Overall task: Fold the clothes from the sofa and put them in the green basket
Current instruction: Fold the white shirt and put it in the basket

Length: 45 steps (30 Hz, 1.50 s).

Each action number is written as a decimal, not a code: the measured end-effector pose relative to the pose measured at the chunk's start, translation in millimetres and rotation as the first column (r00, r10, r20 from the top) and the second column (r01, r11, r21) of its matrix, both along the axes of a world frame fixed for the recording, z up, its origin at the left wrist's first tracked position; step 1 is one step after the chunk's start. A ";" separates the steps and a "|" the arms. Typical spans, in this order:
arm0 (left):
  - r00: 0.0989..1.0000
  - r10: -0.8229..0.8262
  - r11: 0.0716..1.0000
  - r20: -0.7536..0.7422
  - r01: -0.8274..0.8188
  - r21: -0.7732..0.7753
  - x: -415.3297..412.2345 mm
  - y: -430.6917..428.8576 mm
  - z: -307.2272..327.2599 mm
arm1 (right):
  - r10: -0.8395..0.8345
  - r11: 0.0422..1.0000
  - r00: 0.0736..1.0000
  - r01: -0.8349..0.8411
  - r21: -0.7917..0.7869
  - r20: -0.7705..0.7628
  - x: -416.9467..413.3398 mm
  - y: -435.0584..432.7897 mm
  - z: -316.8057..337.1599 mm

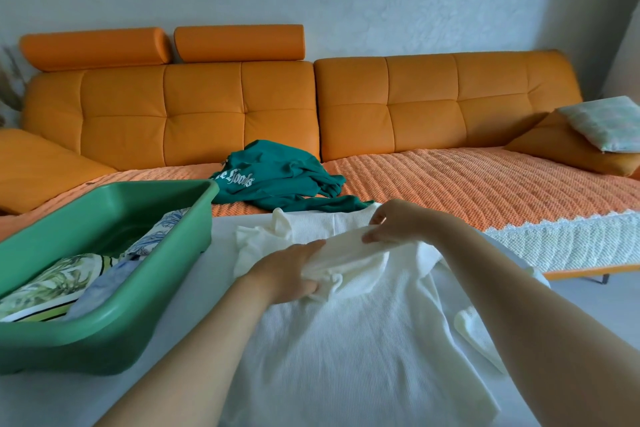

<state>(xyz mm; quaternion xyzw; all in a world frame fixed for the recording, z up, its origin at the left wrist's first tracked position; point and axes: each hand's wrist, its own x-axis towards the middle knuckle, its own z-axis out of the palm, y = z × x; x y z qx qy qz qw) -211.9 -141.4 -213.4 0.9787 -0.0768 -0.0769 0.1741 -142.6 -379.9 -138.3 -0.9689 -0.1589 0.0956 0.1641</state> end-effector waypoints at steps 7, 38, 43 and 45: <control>0.995 0.015 0.967 -0.097 0.010 0.254 -0.1 -15.5 -7.2 | -0.045 0.956 0.996 0.021 -0.291 -0.075 2.6 -32.9 -27.9; 0.962 0.196 0.979 0.190 -0.203 0.022 51.6 -30.0 -6.4 | -0.383 0.924 0.870 0.359 0.134 0.310 19.4 -83.9 -67.3; 0.977 0.129 0.921 0.171 -0.182 0.345 61.1 0.6 -16.2 | -0.385 0.922 0.871 0.348 0.170 0.304 27.1 -74.8 -72.0; 0.931 0.112 0.875 0.346 -0.257 0.411 65.3 -0.5 -16.0 | -0.406 0.912 0.860 0.360 0.198 0.308 31.5 -74.3 -74.1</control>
